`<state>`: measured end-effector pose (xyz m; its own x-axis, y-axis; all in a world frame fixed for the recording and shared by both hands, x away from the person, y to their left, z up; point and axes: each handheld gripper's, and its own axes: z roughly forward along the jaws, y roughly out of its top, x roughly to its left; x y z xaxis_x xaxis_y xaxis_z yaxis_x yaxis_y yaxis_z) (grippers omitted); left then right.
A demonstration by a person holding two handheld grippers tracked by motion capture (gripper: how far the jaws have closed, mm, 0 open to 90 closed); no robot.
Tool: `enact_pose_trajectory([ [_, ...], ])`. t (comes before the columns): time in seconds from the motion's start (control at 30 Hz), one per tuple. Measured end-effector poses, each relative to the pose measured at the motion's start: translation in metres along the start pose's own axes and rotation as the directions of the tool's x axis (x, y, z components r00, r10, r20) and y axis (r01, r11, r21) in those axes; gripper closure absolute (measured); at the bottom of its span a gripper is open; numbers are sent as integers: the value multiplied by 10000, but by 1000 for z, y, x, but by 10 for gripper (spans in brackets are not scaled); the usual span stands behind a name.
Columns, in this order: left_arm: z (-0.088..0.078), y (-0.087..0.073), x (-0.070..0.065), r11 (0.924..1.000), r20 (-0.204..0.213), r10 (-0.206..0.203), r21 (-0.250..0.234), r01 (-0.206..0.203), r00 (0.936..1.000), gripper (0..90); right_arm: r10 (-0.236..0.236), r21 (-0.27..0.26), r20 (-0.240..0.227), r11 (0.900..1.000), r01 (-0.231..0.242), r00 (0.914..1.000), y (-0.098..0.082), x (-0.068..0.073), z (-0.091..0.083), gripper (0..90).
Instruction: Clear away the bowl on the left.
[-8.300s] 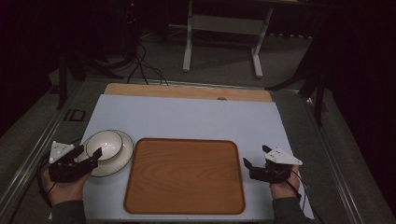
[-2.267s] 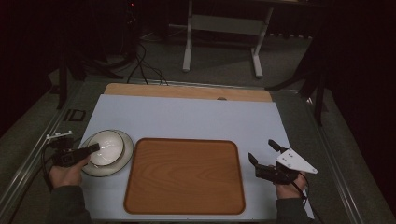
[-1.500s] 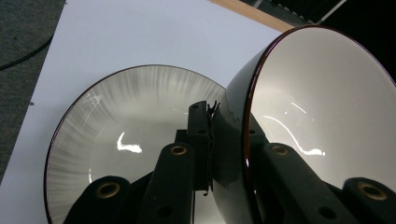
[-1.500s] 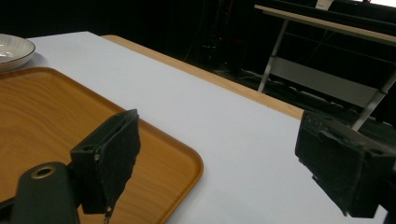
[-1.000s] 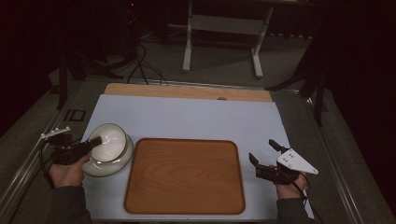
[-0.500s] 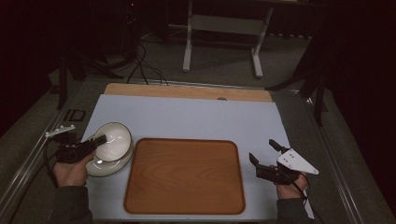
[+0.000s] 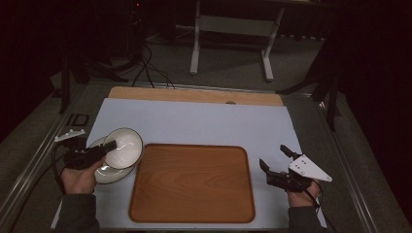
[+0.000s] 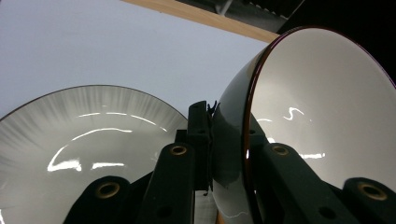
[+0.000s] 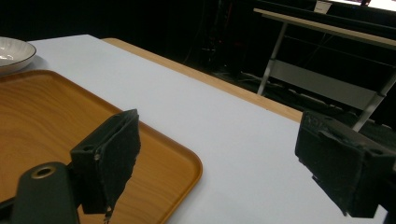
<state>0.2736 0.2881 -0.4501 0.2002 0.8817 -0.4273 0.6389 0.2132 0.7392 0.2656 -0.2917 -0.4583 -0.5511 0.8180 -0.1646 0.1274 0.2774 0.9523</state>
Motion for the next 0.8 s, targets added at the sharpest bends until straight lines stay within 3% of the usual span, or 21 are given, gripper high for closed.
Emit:
enact_pose_trajectory([
  [0.8,12,-2,-17,9988,189,367,314,-373,9991,814,-62,-18,-18,10000,62,10000,0,0,0,136],
])
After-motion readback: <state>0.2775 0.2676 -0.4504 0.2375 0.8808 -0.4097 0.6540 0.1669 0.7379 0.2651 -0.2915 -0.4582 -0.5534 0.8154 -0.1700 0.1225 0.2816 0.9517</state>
